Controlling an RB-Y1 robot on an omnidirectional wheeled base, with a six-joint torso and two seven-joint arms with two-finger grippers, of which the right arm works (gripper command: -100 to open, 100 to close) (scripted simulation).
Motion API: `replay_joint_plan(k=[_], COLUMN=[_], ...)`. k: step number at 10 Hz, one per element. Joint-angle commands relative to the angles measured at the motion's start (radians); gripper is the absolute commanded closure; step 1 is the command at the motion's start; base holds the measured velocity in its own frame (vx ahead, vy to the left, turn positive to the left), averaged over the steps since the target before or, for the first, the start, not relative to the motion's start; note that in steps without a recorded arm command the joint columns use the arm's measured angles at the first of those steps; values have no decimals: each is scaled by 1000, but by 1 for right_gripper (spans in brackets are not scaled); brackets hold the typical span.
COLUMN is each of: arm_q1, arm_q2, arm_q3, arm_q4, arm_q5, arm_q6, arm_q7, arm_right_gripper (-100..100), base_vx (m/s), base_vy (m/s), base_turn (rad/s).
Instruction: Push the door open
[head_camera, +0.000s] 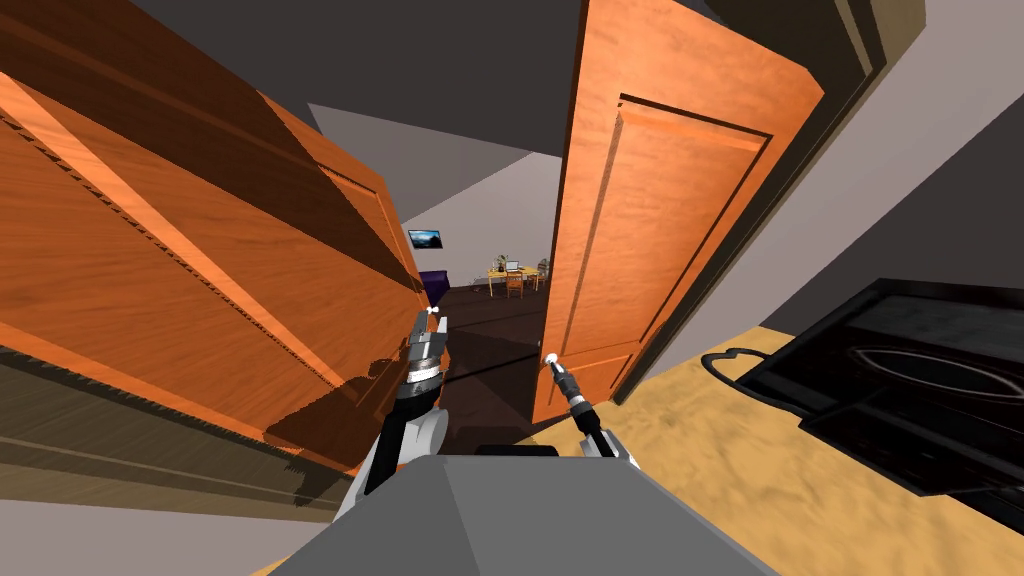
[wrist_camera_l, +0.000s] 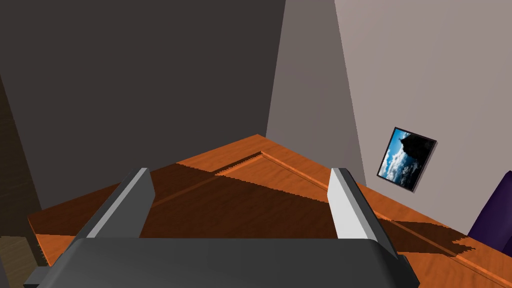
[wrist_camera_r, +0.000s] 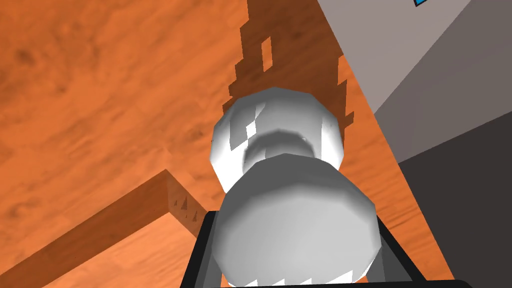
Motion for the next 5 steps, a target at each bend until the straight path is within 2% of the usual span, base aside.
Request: replay_joint_plan(k=[1, 2, 3, 5], arm_q1=[-4, -3, -3, -2], arm_q2=[-2, -1, -1, 1], arm_q3=[-3, -2, -2, 1], arm_q4=[-3, -4, -4, -6], arm_q5=[-28, -53, -53, -103], arm_q6=[-5, -5, -5, -5], arm_q7=[-50, -74, -90, -156], arm_right_gripper=[100, 100, 100, 100], base_vx=[40, 57, 40, 46], base_vy=[-2, 0, 4, 9], base_turn=[47, 77, 30, 53])
